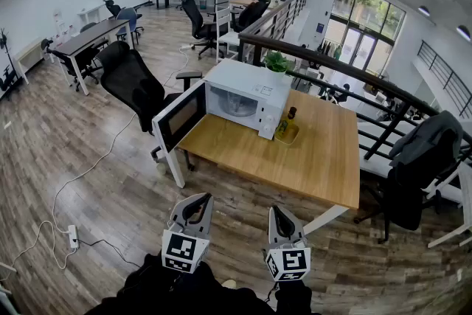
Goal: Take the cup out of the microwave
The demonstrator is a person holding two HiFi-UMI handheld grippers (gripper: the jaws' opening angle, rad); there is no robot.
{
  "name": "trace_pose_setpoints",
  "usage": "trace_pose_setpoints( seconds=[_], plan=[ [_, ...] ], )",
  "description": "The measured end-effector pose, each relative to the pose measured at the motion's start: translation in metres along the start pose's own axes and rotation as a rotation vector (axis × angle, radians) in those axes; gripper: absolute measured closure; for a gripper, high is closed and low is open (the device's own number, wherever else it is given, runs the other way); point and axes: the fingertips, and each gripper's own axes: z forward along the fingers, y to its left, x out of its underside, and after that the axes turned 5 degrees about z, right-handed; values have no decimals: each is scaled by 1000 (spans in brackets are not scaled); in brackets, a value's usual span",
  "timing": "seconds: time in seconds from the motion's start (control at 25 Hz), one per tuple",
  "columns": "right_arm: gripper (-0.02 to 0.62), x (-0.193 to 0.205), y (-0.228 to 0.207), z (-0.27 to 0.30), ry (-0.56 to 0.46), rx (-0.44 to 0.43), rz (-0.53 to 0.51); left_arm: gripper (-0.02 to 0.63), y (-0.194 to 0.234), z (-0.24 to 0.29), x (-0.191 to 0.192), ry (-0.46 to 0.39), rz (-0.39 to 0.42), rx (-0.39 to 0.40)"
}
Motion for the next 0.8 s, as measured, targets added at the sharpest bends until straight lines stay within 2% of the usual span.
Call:
trace_pose_setpoints(
  seconds=[0.2,0.4,0.8],
  plan=[
    [580,9,-2,11,22,-4,-14,581,7,10,4,3,-6,-3],
    [580,14,-14,44,28,-2,-2,581,24,43,14,15,-12,1],
    [580,13,-49,160,40,30,3,581,94,148,27,25,-26,24]
  ],
)
